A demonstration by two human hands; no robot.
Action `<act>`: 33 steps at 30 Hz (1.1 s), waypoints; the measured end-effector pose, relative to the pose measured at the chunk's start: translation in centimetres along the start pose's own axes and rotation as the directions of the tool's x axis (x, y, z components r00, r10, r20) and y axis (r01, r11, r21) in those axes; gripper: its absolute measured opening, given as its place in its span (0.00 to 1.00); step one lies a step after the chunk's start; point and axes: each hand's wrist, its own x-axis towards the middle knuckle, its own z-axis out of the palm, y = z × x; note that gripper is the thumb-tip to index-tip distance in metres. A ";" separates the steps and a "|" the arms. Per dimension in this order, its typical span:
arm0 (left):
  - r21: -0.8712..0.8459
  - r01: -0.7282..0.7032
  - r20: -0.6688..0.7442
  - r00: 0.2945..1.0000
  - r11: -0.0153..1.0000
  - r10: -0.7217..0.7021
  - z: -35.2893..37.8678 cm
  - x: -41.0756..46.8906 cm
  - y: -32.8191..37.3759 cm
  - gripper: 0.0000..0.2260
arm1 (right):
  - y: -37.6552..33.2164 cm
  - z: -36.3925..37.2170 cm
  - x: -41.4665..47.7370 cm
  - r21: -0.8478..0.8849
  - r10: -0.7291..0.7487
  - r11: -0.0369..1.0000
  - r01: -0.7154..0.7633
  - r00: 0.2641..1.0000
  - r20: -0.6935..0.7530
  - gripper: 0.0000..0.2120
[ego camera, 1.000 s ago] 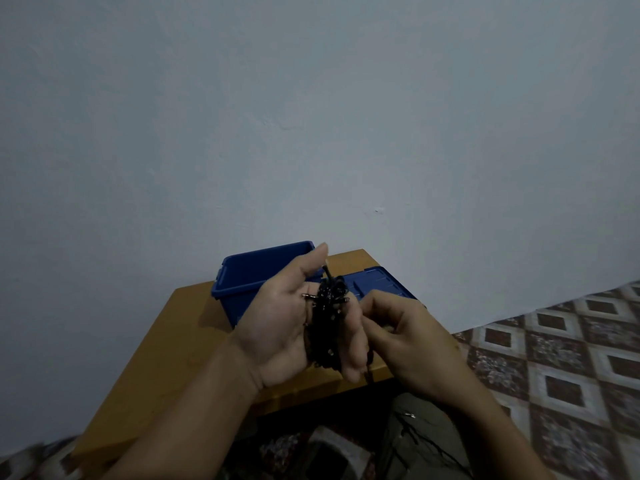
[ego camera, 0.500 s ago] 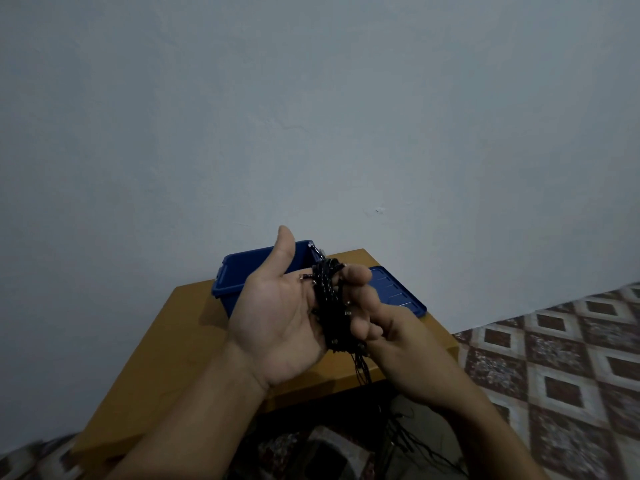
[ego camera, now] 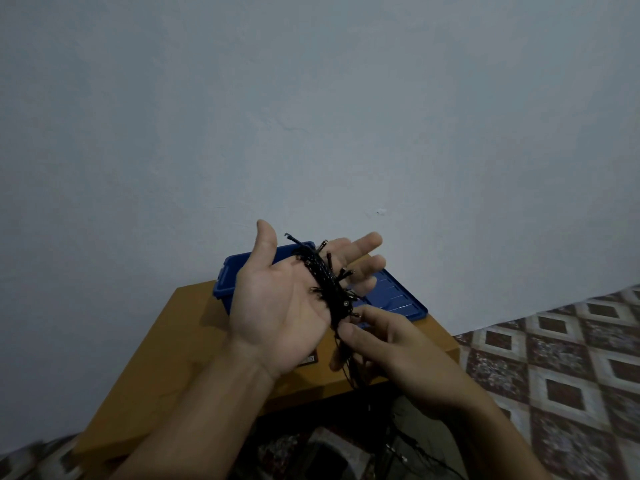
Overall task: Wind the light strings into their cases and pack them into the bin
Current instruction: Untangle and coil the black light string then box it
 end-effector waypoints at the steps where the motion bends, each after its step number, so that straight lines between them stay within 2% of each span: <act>1: 0.011 -0.011 -0.003 1.000 1.000 0.011 -0.1 0.1 0.1 0.45 | -0.1 0.0 0.0 0.004 0.008 1.000 -0.008 1.000 0.026 0.14; 6: 0.079 -0.050 -0.029 0.998 0.996 0.053 -0.1 0.2 0.4 0.44 | 0.0 -0.1 -0.1 0.031 0.036 0.999 -0.038 0.997 0.068 0.16; 10: 0.087 -0.072 -0.051 0.996 0.994 0.077 -0.1 0.2 0.6 0.44 | -0.2 -0.1 -0.1 -0.001 0.039 0.999 -0.039 0.994 0.104 0.05; 19: 0.126 -0.145 -0.111 0.981 0.981 0.160 0.2 0.4 0.5 0.43 | -0.3 0.1 0.1 -0.005 0.120 0.993 -0.120 0.993 0.004 0.07; 24: 0.136 -0.155 -0.112 0.979 0.978 0.171 0.4 0.4 0.8 0.42 | -0.7 0.3 -0.2 -0.037 0.023 0.999 -0.024 1.000 -0.015 0.12; 29: 0.129 -0.160 -0.098 0.980 0.979 0.173 0.9 0.3 0.9 0.42 | -0.5 0.6 0.0 -0.074 0.006 0.997 -0.013 0.994 -0.105 0.16; 33: 0.138 -0.177 -0.084 0.978 0.974 0.190 1.2 0.3 1.1 0.42 | -0.3 0.7 0.2 -0.103 0.015 0.994 -0.026 0.994 -0.109 0.18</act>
